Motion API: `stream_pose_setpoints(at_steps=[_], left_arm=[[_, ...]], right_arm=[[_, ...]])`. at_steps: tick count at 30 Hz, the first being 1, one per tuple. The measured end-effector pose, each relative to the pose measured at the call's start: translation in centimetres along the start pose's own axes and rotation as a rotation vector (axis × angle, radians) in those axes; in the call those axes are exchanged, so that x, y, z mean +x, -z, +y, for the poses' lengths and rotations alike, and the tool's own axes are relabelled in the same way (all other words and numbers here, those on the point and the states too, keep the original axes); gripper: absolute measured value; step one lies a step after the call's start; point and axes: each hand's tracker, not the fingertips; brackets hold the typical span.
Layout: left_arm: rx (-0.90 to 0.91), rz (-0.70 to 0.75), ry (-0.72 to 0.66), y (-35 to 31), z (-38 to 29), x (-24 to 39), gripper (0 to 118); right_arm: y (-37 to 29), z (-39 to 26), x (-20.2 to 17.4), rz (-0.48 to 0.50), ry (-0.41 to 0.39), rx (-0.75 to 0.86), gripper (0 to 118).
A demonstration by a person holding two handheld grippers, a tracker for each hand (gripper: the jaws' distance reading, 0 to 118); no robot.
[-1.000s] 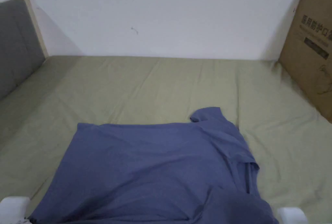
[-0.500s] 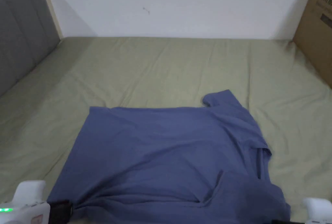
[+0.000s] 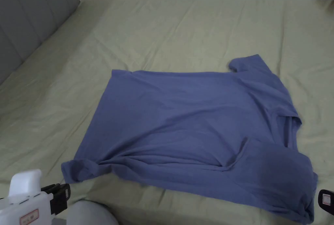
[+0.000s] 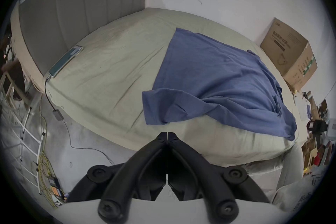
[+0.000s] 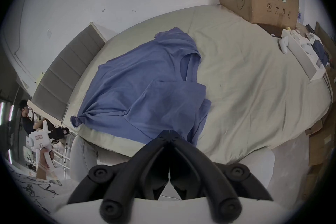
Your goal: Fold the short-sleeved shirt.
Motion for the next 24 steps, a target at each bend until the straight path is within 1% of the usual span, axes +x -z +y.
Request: stream_pose_setpoints(at_steps=[1,3,4,5,6,7,8,9,12,13,14,15,16,17,18,19,20,21,24], left_arm=[[0.018,-0.006,-0.009,0.0,0.2,0.0,0],[0.062,-0.014,0.023,0.3,1.6,0.1,0],[0.087,0.007,0.044,0.6,2.1,0.0,4],[0.087,0.006,0.044,1.4,2.8,0.0,28],[0.071,0.023,0.048,2.0,3.4,0.0,55],[0.055,0.033,0.043,2.7,4.2,0.0,70],[0.046,0.013,0.030,3.5,4.8,-0.2,71],[0.048,0.027,0.014,4.0,5.1,-0.3,71],[0.024,-0.014,-0.061,5.4,5.6,-0.5,69],[0.014,-0.042,-0.086,5.7,5.5,-0.7,60],[0.000,-0.066,-0.120,5.9,5.4,-0.7,26],[-0.018,-0.077,-0.129,6.4,5.3,-0.8,2],[-0.021,-0.061,-0.115,6.6,5.1,-0.5,2],[-0.024,-0.039,-0.108,6.7,4.9,-0.2,2],[-0.028,-0.046,-0.102,6.4,4.8,0.0,2],[-0.026,-0.051,-0.098,6.2,4.6,0.2,2],[-0.021,-0.053,-0.096,6.0,4.5,0.5,2],[-0.015,-0.056,-0.095,5.8,4.5,0.7,2],[-0.007,-0.050,-0.094,5.3,4.7,0.7,2]], right_arm=[[0.3,-0.1,0.0,0.006,0.016,-0.016,0],[0.8,-0.1,-0.1,0.016,0.024,-0.030,0],[1.0,-0.2,-0.3,0.018,0.024,-0.040,0],[1.3,-0.3,-0.5,0.019,0.020,-0.047,0],[1.5,-0.5,-0.7,0.019,0.018,-0.054,0],[1.8,-0.4,-0.4,0.016,0.020,-0.063,0],[2.0,-0.6,-0.4,0.016,0.022,-0.069,0],[2.2,-0.7,-0.5,0.017,0.025,-0.074,0],[2.6,-0.9,0.2,0.011,0.039,-0.091,0],[2.6,-1.0,0.2,0.009,0.038,-0.095,0],[2.7,-1.0,0.2,0.007,0.033,-0.100,0],[2.9,-1.1,0.8,0.000,0.027,-0.104,0],[3.1,-1.1,0.9,-0.012,0.022,-0.104,2],[3.3,-1.2,1.0,-0.019,0.018,-0.103,22],[3.5,-1.1,1.1,-0.027,0.018,-0.106,47],[3.9,-1.1,1.5,-0.035,0.020,-0.111,70],[4.3,-1.1,1.7,-0.037,0.026,-0.117,89],[4.7,-1.1,1.9,-0.038,0.031,-0.120,91],[6.5,-0.9,2.4,-0.044,0.043,-0.125,89]])
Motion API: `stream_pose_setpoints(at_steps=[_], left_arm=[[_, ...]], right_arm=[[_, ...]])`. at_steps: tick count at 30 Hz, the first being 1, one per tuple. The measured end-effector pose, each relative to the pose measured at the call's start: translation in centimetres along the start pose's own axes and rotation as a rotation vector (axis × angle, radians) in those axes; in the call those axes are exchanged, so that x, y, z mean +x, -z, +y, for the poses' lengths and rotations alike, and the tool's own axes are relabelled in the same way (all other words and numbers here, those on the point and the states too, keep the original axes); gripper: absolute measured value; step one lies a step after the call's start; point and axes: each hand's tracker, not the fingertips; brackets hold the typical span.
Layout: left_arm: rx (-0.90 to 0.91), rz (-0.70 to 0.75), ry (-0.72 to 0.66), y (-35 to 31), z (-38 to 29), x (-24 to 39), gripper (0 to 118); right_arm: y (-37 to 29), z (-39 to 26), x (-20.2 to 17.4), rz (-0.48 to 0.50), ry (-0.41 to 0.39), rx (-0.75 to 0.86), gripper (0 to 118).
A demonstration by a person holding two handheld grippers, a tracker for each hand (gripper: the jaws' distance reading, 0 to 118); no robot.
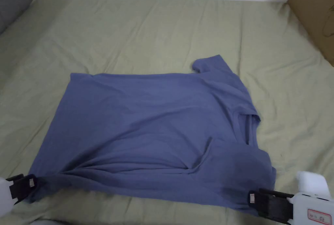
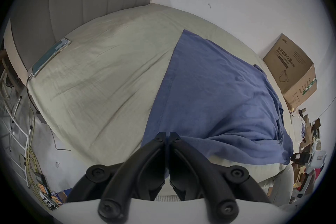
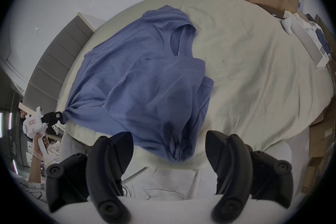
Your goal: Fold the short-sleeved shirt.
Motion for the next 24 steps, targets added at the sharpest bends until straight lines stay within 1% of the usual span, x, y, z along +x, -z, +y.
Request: stream_pose_setpoints(at_steps=[1,2,3,4,5,6,7,14,18,20,24], left_arm=[[0.002,0.001,-0.002,0.0,0.0,0.0,2],[0.004,0.001,-0.007,-0.1,0.2,-0.4,2],[0.003,0.001,-0.009,-0.1,0.2,-0.4,2],[0.002,0.003,-0.009,-0.1,0.3,-0.4,2],[-0.001,0.005,-0.005,-0.1,0.3,-0.2,2],[-0.002,0.010,0.005,-0.3,0.4,-0.4,2],[-0.001,0.017,0.015,-0.4,0.4,-0.3,2],[-0.003,0.035,0.053,-1.0,0.6,-0.1,2],[0.002,0.043,0.068,-1.5,1.1,0.1,2],[0.011,0.050,0.079,-1.6,1.9,0.4,2],[0.039,0.058,0.112,-1.4,4.6,0.9,2]], right_arm=[[0.6,0.1,0.2,0.001,0.004,-0.006,85],[1.3,0.3,0.4,0.009,0.015,-0.029,63],[2.1,0.4,1.1,0.027,0.021,-0.049,38],[2.5,0.5,1.3,0.057,0.009,-0.074,14],[2.8,0.6,1.3,0.040,0.010,-0.081,14],[2.9,0.6,1.2,0.008,0.003,-0.077,8],[2.8,0.5,1.0,0.008,-0.007,-0.072,7],[-0.2,0.8,1.0,0.016,-0.026,-0.021,6],[-1.8,1.5,0.2,0.019,-0.048,0.009,6],[-2.5,2.5,-0.8,0.029,-0.055,0.015,6],[-2.7,6.2,-1.3,0.061,-0.065,0.049,6]])
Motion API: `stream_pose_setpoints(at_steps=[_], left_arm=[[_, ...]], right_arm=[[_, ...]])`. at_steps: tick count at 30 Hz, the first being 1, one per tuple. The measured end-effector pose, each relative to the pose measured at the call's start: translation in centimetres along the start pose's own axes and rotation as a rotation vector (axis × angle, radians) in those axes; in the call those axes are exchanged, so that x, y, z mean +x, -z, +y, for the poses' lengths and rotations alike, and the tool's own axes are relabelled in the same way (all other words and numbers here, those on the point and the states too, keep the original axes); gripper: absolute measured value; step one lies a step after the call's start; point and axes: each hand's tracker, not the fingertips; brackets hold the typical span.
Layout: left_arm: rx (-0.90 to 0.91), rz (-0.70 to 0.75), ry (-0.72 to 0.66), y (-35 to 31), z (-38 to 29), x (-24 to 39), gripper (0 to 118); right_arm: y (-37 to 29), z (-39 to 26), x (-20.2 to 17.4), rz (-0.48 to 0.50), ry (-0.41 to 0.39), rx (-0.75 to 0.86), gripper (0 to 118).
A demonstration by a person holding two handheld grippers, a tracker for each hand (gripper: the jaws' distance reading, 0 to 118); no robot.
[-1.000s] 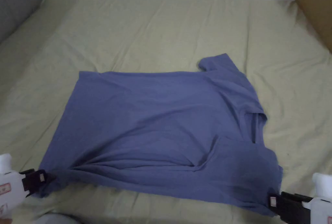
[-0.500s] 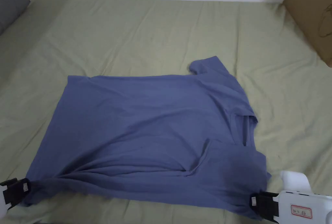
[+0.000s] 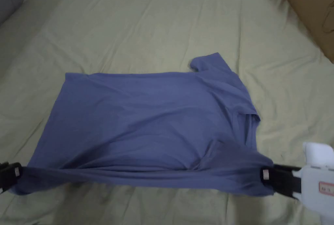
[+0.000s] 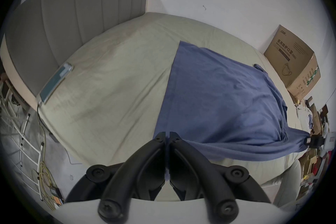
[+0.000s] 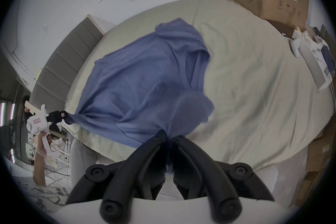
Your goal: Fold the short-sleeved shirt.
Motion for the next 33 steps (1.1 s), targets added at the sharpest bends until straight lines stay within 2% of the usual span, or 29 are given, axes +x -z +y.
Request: stream_pose_setpoints(at_steps=[4,8,10,13,14,15,16,17,18,21,23,24,25,26,27,28,29,30,33], left_arm=[[0.009,0.000,0.009,2.3,3.6,0.5,2],[-0.055,0.013,0.042,7.0,6.2,1.6,2],[-0.077,0.020,0.047,9.0,6.7,2.0,2],[-0.107,0.040,0.038,10.7,6.5,2.1,3],[-0.110,0.046,0.031,10.6,6.2,2.0,14],[-0.116,0.069,0.019,10.5,5.9,1.9,33],[-0.117,0.061,0.021,10.2,5.7,1.6,61],[-0.121,0.056,0.021,9.7,5.3,1.1,97],[-0.119,0.055,0.020,8.9,5.0,0.8,108],[-0.081,0.058,0.015,6.0,3.9,-0.1,109],[-0.070,0.044,0.002,3.8,3.0,-0.7,106],[-0.060,0.006,-0.018,2.5,2.2,-0.9,97],[-0.043,-0.040,-0.031,1.3,1.3,-1.2,77],[-0.021,-0.060,-0.041,0.4,0.6,-1.3,34],[-0.016,-0.056,-0.049,-0.1,-0.3,-1.4,6],[-0.019,-0.047,-0.048,-0.4,-1.1,-1.3,1],[-0.011,-0.030,-0.051,-0.9,-2.0,-1.2,1],[-0.016,-0.042,-0.054,-0.9,-2.5,-1.3,1],[-0.046,-0.075,-0.095,-0.1,-3.4,-1.5,1]], right_arm=[[2.6,4.9,0.4,-0.023,-0.030,0.005,6],[8.5,8.9,1.9,-0.083,-0.044,-0.090,6],[11.3,9.9,2.5,-0.114,-0.029,-0.141,7],[13.7,10.4,3.1,-0.110,-0.013,-0.173,7],[13.8,10.5,3.2,-0.108,-0.007,-0.177,13],[13.5,10.5,3.1,-0.122,-0.004,-0.176,31],[13.2,10.5,3.1,-0.133,-0.012,-0.167,53],[12.5,10.4,3.1,-0.136,-0.032,-0.149,75],[11.6,10.3,3.0,-0.140,-0.046,-0.120,85],[8.0,9.4,2.6,-0.135,-0.069,-0.066,86],[5.6,8.2,2.2,-0.136,-0.088,-0.031,85],[4.2,7.2,2.0,-0.129,-0.089,-0.018,81],[3.2,6.0,1.9,-0.113,-0.086,-0.001,69],[2.3,5.0,1.9,-0.097,-0.077,0.013,47],[1.7,3.7,1.7,-0.085,-0.060,0.014,27],[1.5,2.5,1.7,-0.086,-0.035,0.015,11],[1.3,1.2,1.7,-0.105,0.011,0.012,4],[1.3,0.0,1.8,-0.107,0.033,0.002,0],[2.0,-2.7,1.9,-0.097,0.074,-0.033,0]])
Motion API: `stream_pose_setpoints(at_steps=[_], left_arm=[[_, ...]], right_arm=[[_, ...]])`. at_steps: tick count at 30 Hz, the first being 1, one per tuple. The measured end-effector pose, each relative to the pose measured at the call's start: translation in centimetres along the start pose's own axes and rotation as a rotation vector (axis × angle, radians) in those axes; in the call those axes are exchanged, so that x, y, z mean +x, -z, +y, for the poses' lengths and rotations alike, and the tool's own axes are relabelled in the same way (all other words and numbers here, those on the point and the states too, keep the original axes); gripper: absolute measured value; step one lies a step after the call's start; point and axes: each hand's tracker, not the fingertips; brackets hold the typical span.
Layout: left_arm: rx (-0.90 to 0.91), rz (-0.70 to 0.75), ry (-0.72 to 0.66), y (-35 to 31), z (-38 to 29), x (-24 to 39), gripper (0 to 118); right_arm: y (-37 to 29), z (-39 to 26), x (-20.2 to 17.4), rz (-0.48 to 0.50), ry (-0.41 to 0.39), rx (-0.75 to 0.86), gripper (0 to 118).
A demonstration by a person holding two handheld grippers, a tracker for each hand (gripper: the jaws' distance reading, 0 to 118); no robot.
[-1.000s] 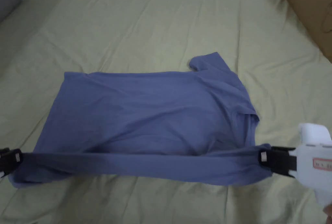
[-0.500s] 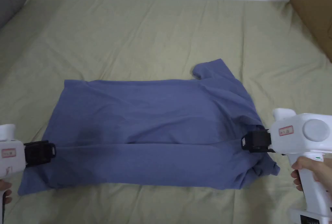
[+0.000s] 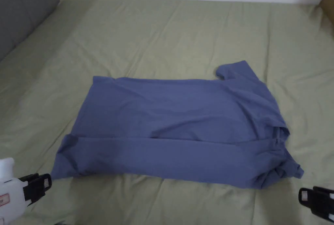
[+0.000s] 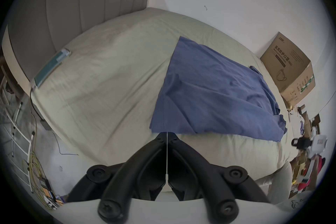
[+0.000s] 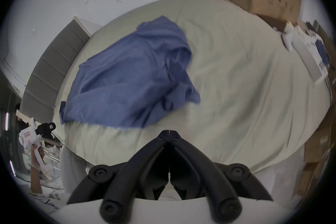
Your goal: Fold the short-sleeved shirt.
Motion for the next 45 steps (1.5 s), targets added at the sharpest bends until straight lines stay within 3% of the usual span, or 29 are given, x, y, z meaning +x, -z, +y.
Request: stream_pose_setpoints(at_steps=[1,2,3,5,6,10,12,13,14,16,17,19,23,27,28,29,30,37,41,45], left_arm=[[-0.005,0.006,-0.009,0.5,0.2,-0.1,1],[-0.002,0.011,-0.026,1.1,0.5,-0.1,12],[0.014,0.011,-0.048,1.7,0.9,-0.2,29],[0.027,0.007,-0.100,3.5,1.8,-0.5,77],[0.014,0.023,-0.128,4.4,2.2,-0.4,80],[-0.054,0.044,-0.128,7.3,3.0,0.6,80],[-0.078,0.139,-0.025,8.2,2.9,1.9,77],[-0.071,0.169,0.019,8.1,2.7,2.4,72],[-0.068,0.166,0.039,7.9,2.7,2.8,65],[-0.058,0.151,0.016,7.1,3.2,2.7,43],[-0.052,0.141,-0.003,6.8,3.5,2.1,23],[-0.062,0.029,-0.108,6.6,3.9,1.6,9],[-0.060,0.066,-0.095,7.0,4.0,2.1,9],[-0.071,0.098,-0.012,6.9,4.1,3.0,9],[-0.074,0.097,0.001,6.8,4.2,3.2,9],[-0.077,0.095,0.012,6.6,4.3,3.0,9],[-0.078,0.093,0.023,6.4,4.4,3.0,9],[-0.085,0.061,0.094,3.3,5.2,2.3,9],[-0.102,0.117,0.176,1.5,4.2,2.3,9],[-0.133,0.107,0.152,0.7,1.8,1.1,9]], right_arm=[[0.3,-0.5,0.2,0.000,0.020,-0.014,0],[0.8,-0.8,0.3,0.001,0.053,-0.036,0],[1.0,-1.1,0.4,0.011,0.075,-0.039,0],[1.2,-1.4,0.3,0.017,0.086,-0.036,0],[1.3,-1.3,0.2,0.016,0.084,-0.035,0],[1.5,-0.7,0.0,0.000,0.072,-0.024,0],[1.9,-0.2,0.0,-0.006,0.092,-0.006,0],[2.2,0.0,-0.1,-0.021,0.099,0.004,10],[2.7,0.4,0.1,-0.047,0.098,0.004,41],[3.9,1.2,0.0,-0.083,0.076,-0.007,82],[4.4,1.8,-0.2,-0.100,0.061,-0.001,84],[5.7,2.9,-0.1,-0.107,0.023,0.001,83],[8.9,5.0,-0.3,-0.145,-0.031,-0.033,79],[10.4,5.7,-0.8,-0.140,-0.075,-0.059,50],[10.1,5.8,-1.0,-0.158,-0.113,-0.059,39],[9.6,5.9,-1.2,-0.147,-0.130,-0.048,16],[8.9,5.7,-1.3,-0.139,-0.121,-0.036,12],[3.9,5.3,0.2,-0.048,0.003,0.006,10],[1.0,2.8,1.0,0.015,0.101,-0.006,10],[0.5,-1.0,1.7,0.011,0.159,-0.060,10]])
